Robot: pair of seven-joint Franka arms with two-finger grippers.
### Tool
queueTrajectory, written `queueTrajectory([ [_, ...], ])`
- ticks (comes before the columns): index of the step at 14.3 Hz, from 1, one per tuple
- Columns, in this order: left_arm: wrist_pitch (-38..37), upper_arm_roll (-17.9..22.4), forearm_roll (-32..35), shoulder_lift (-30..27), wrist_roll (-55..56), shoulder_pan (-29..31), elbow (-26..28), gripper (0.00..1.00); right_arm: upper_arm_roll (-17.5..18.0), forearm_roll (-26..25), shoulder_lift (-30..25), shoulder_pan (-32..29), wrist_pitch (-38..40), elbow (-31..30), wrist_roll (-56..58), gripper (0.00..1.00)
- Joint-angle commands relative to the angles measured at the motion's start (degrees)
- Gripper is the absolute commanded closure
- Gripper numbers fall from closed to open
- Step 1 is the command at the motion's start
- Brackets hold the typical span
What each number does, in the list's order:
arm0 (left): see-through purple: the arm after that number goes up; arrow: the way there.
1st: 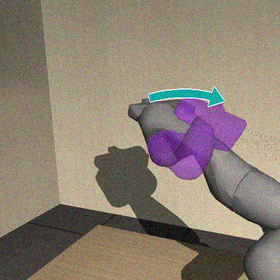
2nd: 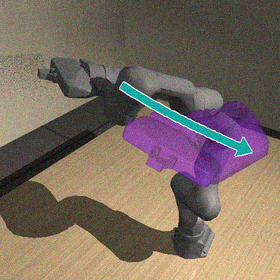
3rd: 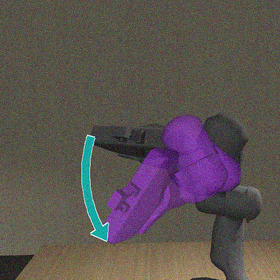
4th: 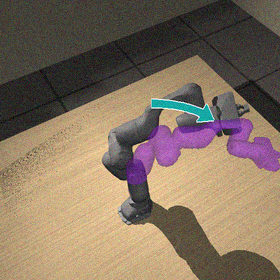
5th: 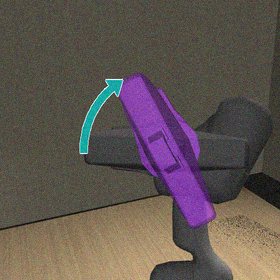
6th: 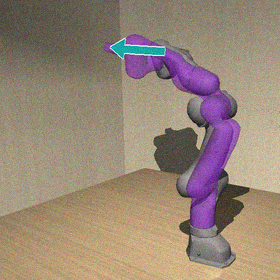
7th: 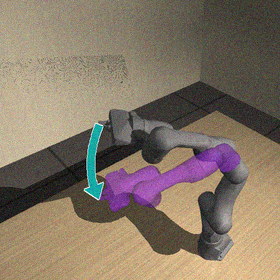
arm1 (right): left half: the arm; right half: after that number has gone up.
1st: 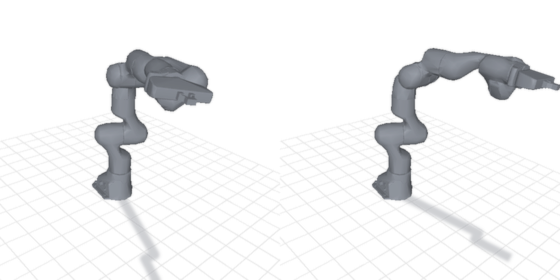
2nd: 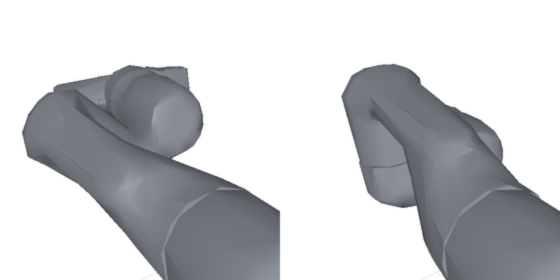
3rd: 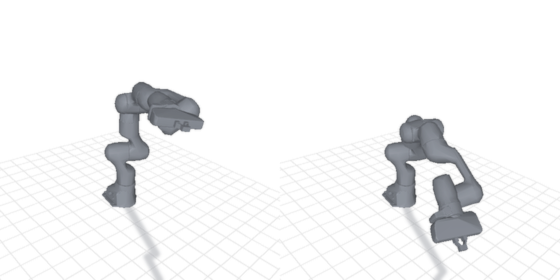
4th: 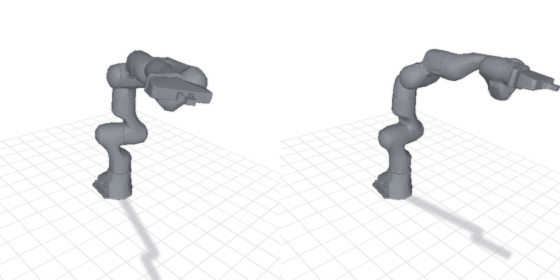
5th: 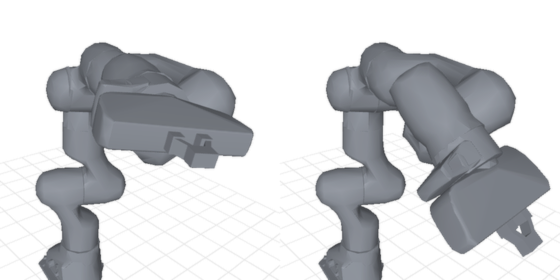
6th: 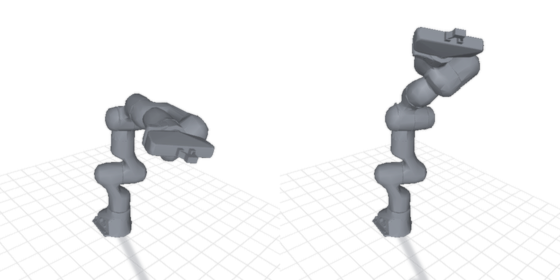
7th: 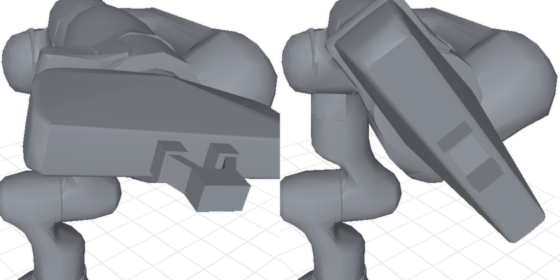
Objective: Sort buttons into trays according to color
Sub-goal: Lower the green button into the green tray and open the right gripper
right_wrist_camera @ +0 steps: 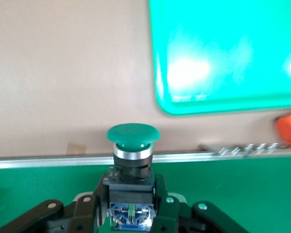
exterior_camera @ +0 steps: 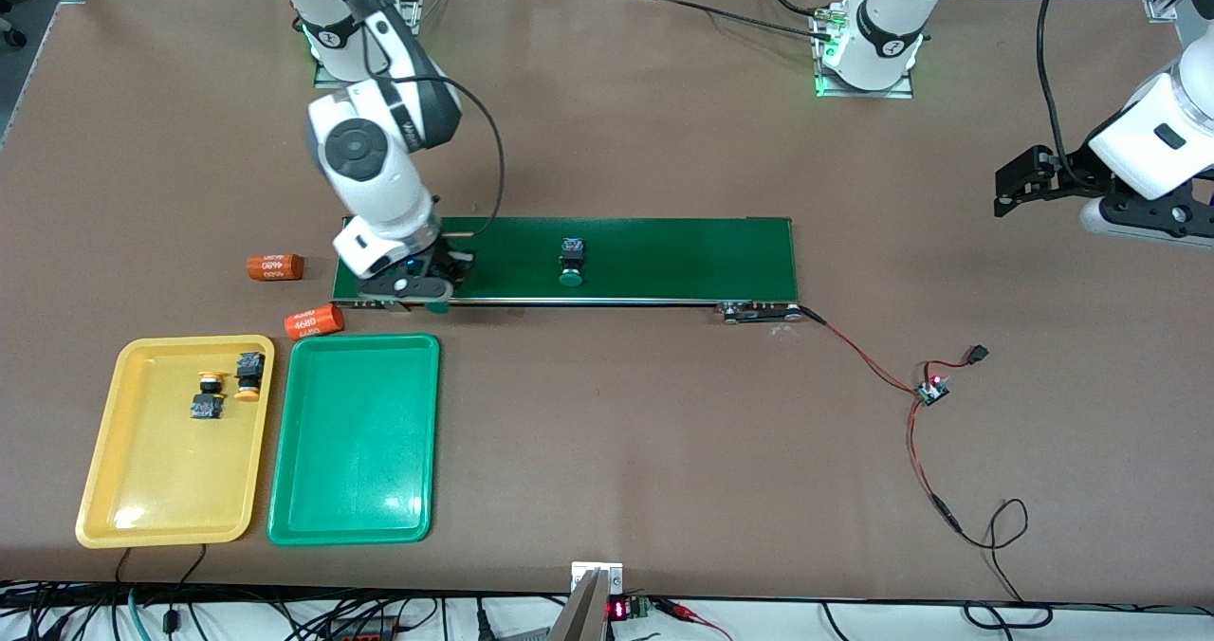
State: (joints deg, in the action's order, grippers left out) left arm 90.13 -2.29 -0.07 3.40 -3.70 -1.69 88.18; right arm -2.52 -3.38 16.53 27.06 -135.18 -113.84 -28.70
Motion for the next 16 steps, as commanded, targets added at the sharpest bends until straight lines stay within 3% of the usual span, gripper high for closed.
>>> queueTrajectory([
  [1, -1.7, 0.3, 0.2, 0.4, -0.7, 0.4, -1.5, 0.0, -2.0, -0.5, 3.1, -3.3, 2.6, 7.0, 6.0, 0.88],
  [4, -1.5, 0.4, 0.2, 0.4, -0.7, 1.8, -1.6, 0.0, -2.2, -0.2, 10.4, -9.4, 2.1, 12.1, 14.7, 0.88],
  [8, -1.5, -0.4, 0.2, 0.4, -0.7, 1.2, -1.6, 0.0, -2.3, -0.3, 20.0, -13.2, 1.5, 17.9, 15.9, 0.88],
  [10, -1.4, -0.5, 0.3, 0.5, -0.6, 1.0, -1.6, 0.0, -2.5, -0.5, 21.3, -13.8, -0.6, 18.0, 16.4, 0.87],
  [12, -1.4, -0.6, 0.3, 0.5, -0.6, 0.7, -1.5, 0.0, -2.6, -1.2, 21.4, -14.1, -1.0, 18.0, 17.0, 0.67],
  [13, -1.4, -1.2, 0.3, 0.5, -0.6, 0.5, -1.5, 0.0, -2.6, -1.2, 21.6, -14.1, -1.0, 18.0, 17.1, 0.37],
  [14, -1.5, -1.4, 0.3, 0.5, -0.6, 0.5, -1.5, 0.0, -2.6, -0.9, 21.3, -13.8, -1.0, 17.9, 16.7, 0.15],
  [15, -1.5, -1.4, 0.3, 0.5, -0.6, 0.5, -1.5, 0.0, -2.6, -0.9, 20.3, -13.4, -0.7, 17.3, 16.3, 0.0],
  [16, -1.5, -1.4, 0.3, 0.6, -0.6, 0.5, -1.5, 0.0, -2.6, -0.8, 18.6, -13.0, -0.4, 16.1, 16.0, 0.0],
])
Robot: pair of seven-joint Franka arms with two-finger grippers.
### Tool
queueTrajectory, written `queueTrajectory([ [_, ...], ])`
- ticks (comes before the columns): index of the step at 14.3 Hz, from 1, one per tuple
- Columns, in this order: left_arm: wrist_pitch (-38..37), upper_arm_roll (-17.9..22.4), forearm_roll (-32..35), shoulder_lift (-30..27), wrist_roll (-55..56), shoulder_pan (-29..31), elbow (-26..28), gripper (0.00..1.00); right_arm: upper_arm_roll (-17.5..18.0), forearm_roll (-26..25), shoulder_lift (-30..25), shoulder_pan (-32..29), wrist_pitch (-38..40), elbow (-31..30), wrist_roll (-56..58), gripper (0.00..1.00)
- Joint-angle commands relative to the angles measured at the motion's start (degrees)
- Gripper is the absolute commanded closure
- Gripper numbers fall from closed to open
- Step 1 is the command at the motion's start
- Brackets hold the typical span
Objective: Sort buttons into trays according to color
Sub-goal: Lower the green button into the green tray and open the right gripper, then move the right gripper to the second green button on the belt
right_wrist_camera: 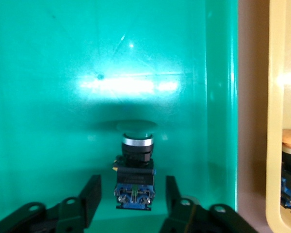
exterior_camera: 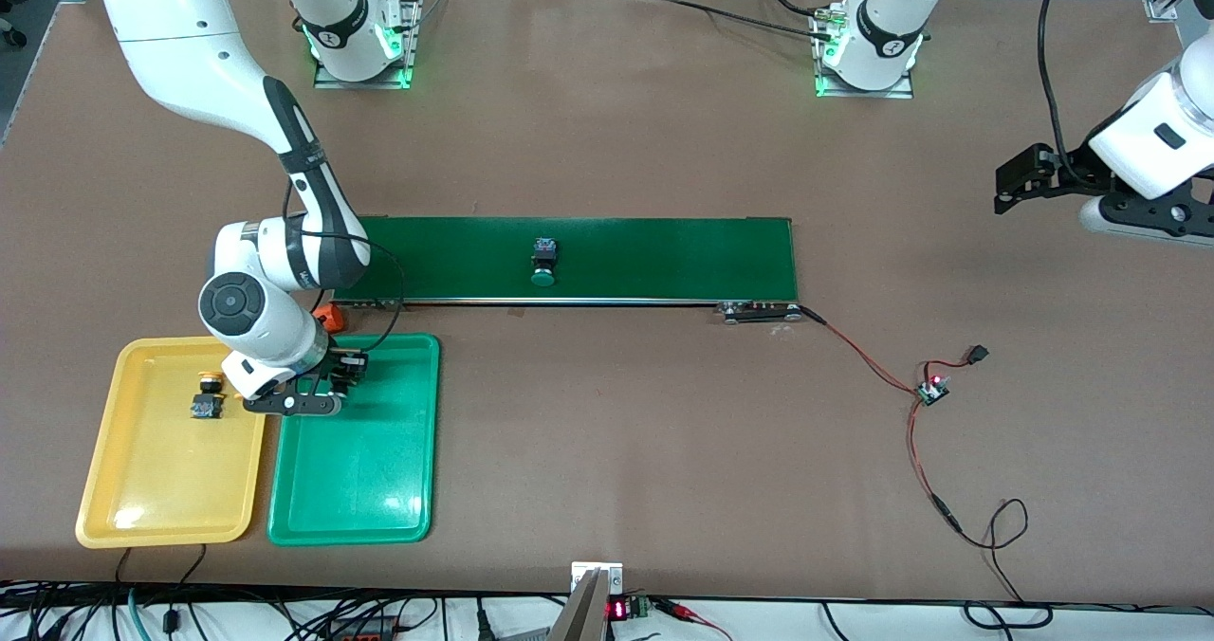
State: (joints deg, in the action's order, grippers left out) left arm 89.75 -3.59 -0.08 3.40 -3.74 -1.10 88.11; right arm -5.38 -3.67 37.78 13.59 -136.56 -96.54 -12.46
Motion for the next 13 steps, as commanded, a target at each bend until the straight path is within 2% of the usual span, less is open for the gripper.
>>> queueTrajectory([
  [1, -1.1, -0.1, 0.3, 0.6, -0.6, -0.1, -1.4, 0.0, 0.3, -0.3, -4.9, 1.2, 0.9, -3.2, -1.1, 0.0],
  [5, -0.9, -0.1, 0.3, 0.6, -0.6, -0.1, -1.4, 0.0, 1.2, 0.9, -17.1, 4.6, 0.3, -16.1, -8.9, 0.0],
  [7, 1.5, 0.0, 0.3, 0.6, -0.6, 0.0, -1.4, 0.0, 4.7, 3.7, -22.5, 5.4, -0.5, -21.8, -13.0, 0.0],
  [9, 3.8, 0.0, 0.2, 1.7, -0.5, 0.4, -1.5, 0.0, 8.7, 4.2, -26.4, 6.2, -0.2, -25.3, -20.4, 0.0],
  [11, 3.8, 0.0, 0.3, 1.6, -0.6, 0.2, -1.5, 0.0, 13.4, 4.2, -28.2, 6.3, 0.2, -26.7, -27.1, 0.0],
  [13, 3.8, -0.1, 0.3, 1.6, -0.6, 0.0, -1.6, 0.0, 16.1, 4.2, -27.9, 7.0, -0.1, -26.7, -33.4, 0.0],
])
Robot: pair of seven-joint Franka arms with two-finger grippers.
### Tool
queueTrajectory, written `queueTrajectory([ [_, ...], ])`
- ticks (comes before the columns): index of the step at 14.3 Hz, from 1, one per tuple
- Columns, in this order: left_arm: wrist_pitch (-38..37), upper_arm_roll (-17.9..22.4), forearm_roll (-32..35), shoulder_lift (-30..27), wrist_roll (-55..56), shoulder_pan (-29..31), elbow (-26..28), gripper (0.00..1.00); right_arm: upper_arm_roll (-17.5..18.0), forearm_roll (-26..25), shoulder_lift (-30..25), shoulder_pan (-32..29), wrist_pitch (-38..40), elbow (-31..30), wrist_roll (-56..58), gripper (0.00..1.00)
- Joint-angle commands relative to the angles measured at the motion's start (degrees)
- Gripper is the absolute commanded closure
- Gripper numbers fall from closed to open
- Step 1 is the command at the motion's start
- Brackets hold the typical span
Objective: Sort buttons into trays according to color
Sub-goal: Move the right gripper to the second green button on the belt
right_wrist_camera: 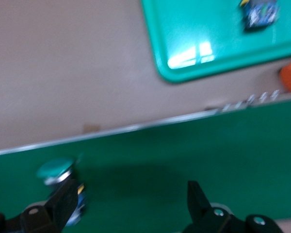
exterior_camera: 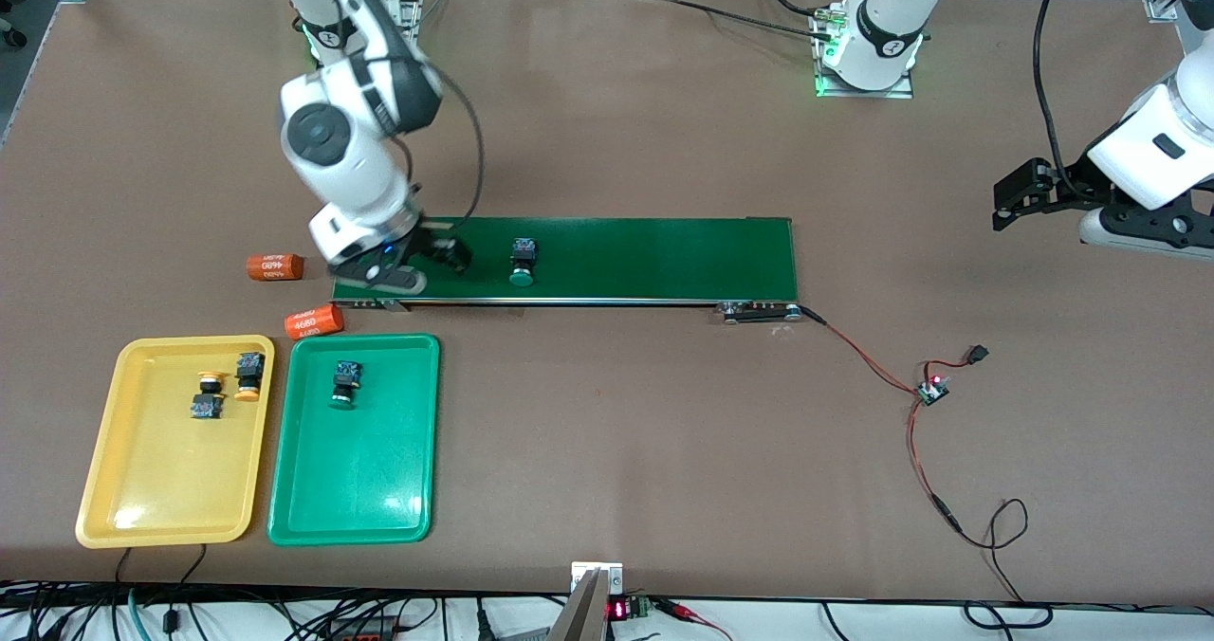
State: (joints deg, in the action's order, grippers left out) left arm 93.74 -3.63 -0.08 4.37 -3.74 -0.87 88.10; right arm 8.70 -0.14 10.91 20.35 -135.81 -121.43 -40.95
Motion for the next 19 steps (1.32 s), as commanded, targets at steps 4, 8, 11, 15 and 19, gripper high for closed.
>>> queueTrajectory([
  [4, -1.4, 0.0, 0.3, 0.4, -0.7, 0.5, -1.3, 0.0, 2.0, -1.3, 0.9, 3.3, -1.5, -1.4, -6.4, 0.0],
  [8, -1.4, 0.1, 0.3, 0.5, -0.7, 0.4, -1.5, 0.0, 2.0, -6.9, 3.3, 3.9, -2.3, -1.1, -1.2, 0.0],
  [11, -1.3, 0.0, 0.3, 0.5, -0.6, -0.2, -1.6, 0.0, 2.0, -6.9, 4.4, 3.8, -3.1, -0.6, -0.2, 0.0],
  [15, -1.4, 0.0, 0.3, 0.5, -0.6, -0.2, -1.5, 0.0, 1.6, -7.1, 7.4, 3.8, -7.3, -0.5, -0.1, 0.0],
  [19, -1.3, 0.0, 0.3, 0.5, -0.6, -0.2, -1.5, 0.0, 0.1, -7.5, 8.6, 3.6, -8.6, -0.4, 0.9, 0.25],
])
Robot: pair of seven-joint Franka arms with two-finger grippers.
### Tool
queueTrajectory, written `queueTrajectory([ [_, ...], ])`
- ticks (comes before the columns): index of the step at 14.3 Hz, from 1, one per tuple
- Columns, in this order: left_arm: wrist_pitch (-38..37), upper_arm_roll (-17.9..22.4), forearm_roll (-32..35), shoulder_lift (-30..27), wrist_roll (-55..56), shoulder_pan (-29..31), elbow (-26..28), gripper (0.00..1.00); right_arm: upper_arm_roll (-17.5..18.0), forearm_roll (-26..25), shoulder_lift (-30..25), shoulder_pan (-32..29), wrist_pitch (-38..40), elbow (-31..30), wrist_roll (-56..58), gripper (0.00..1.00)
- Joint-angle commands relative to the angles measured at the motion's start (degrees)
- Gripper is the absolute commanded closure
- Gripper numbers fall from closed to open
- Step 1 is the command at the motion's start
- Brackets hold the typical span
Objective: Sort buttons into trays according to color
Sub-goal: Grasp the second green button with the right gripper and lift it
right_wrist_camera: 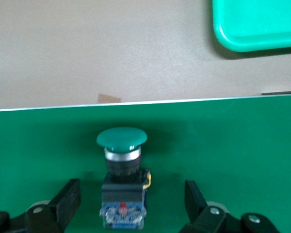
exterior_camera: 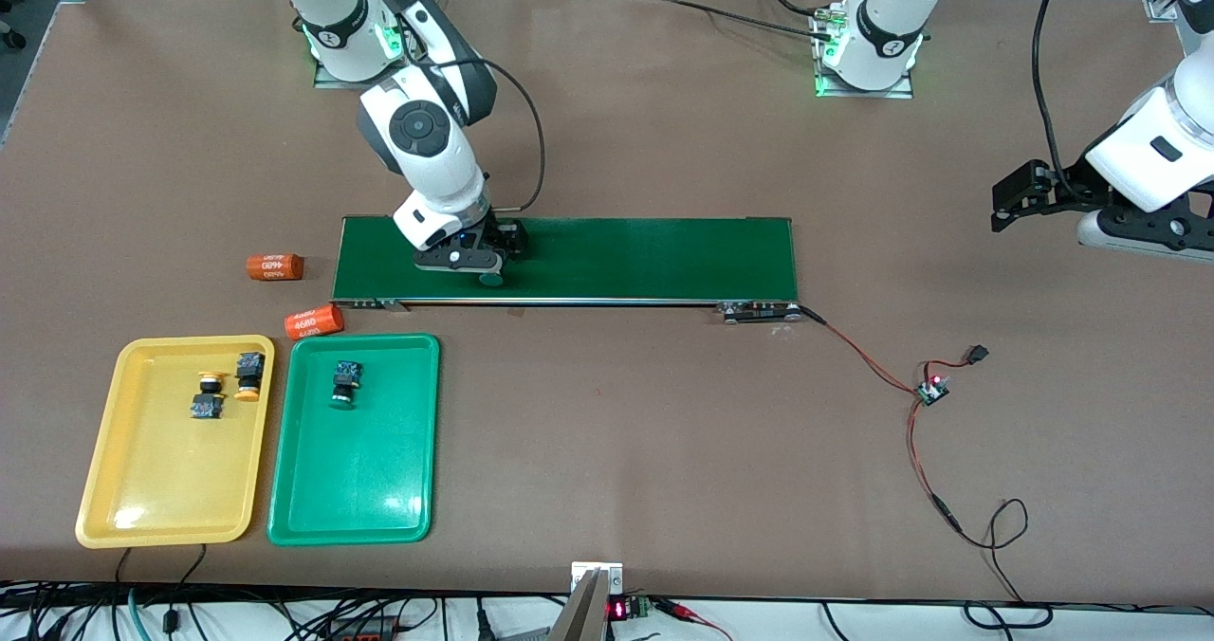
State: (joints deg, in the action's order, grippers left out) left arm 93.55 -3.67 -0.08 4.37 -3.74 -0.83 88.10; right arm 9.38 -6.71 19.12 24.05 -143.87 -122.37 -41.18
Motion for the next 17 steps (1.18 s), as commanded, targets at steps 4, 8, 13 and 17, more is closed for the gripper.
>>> queueTrajectory([
  [4, -1.0, 0.1, 0.3, 0.6, -0.6, -0.2, -1.5, 0.0, -1.4, -0.9, 0.4, -0.1, -0.3, 0.5, 1.9, 0.63],
  [8, -1.0, 0.1, 0.5, 0.6, -0.6, -0.1, -1.5, 0.0, -2.4, -0.9, -0.3, -0.1, 0.3, 1.7, 2.7, 0.72],
  [13, 2.2, 0.2, 0.4, 1.4, -0.6, 0.1, -2.1, 0.0, -6.7, -0.8, -0.9, -0.9, 10.3, 14.8, 10.9, 0.74],
  [17, 4.1, 0.1, 0.3, 1.6, -0.6, 0.4, -1.9, 0.0, -8.7, -0.3, 5.9, -7.2, 9.7, 21.0, 18.5, 0.74],
])
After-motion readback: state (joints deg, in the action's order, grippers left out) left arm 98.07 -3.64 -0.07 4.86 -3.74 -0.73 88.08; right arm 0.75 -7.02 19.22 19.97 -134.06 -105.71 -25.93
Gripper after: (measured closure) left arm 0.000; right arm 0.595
